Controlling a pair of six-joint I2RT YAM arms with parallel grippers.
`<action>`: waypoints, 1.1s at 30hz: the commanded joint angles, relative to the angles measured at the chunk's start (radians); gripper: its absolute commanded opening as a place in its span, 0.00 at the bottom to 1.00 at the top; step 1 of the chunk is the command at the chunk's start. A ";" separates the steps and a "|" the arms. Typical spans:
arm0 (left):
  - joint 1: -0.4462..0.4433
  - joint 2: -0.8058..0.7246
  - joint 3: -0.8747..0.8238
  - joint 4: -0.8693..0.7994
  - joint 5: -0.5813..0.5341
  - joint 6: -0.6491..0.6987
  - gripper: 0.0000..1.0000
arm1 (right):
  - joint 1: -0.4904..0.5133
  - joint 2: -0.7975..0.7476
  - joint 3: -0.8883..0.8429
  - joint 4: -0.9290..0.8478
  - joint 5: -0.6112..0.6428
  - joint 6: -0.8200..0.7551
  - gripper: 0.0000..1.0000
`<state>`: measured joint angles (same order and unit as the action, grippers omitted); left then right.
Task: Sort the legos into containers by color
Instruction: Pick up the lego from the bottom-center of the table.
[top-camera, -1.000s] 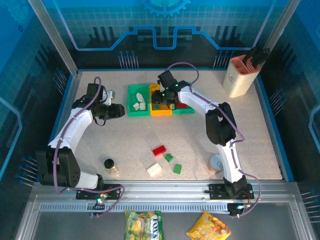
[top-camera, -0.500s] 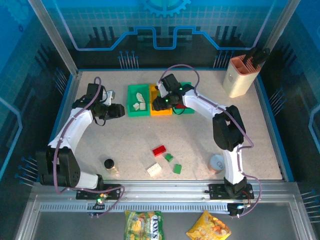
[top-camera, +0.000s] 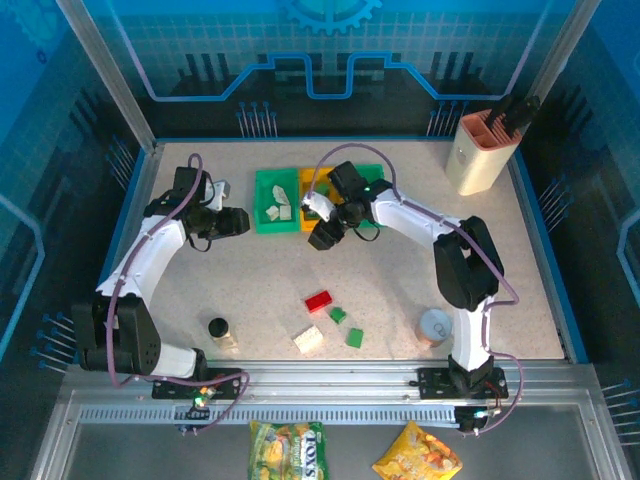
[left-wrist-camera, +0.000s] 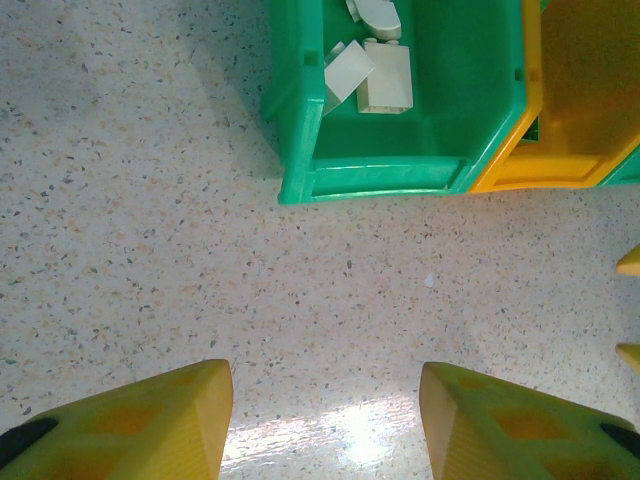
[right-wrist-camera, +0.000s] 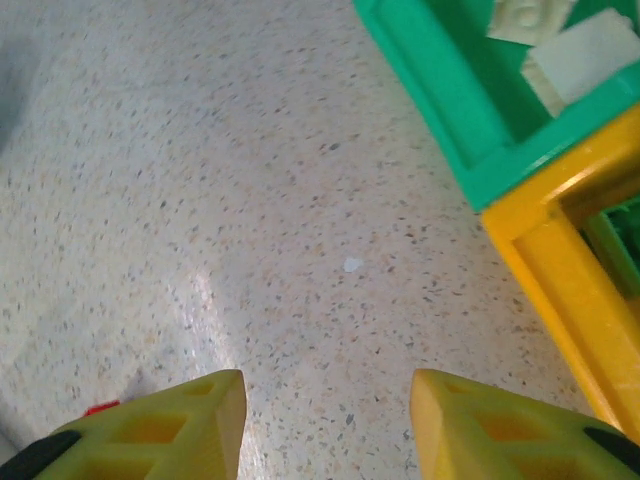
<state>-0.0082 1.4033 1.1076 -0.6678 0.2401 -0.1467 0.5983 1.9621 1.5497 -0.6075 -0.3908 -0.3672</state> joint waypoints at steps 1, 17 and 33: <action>0.011 -0.015 -0.001 -0.013 -0.006 0.024 0.53 | 0.024 -0.045 -0.025 -0.076 -0.047 -0.214 0.48; 0.011 -0.012 0.001 -0.011 -0.004 0.023 0.53 | 0.238 -0.096 -0.093 -0.280 0.241 -0.501 0.50; 0.011 -0.011 0.001 -0.013 -0.006 0.023 0.53 | 0.392 -0.012 -0.083 -0.290 0.399 -0.495 0.56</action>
<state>-0.0082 1.4033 1.1076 -0.6678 0.2401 -0.1467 0.9745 1.9152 1.4528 -0.8745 -0.0223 -0.8577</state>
